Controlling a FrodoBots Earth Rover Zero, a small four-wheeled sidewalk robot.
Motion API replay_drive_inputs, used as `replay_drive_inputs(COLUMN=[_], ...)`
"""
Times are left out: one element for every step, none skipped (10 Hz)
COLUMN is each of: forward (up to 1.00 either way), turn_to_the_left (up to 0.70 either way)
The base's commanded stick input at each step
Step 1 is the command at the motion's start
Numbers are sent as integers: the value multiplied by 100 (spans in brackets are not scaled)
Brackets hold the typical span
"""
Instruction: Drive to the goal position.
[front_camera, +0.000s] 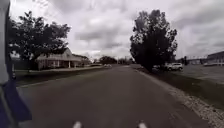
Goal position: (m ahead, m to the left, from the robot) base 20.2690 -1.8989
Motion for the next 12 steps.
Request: replay_drive_inputs(forward=[60,60,60,60,60,60,60,60,60,60,60,60], turn_to_the_left=[0,0,0,0,0,0,0,0,0,-1,-4,-7])
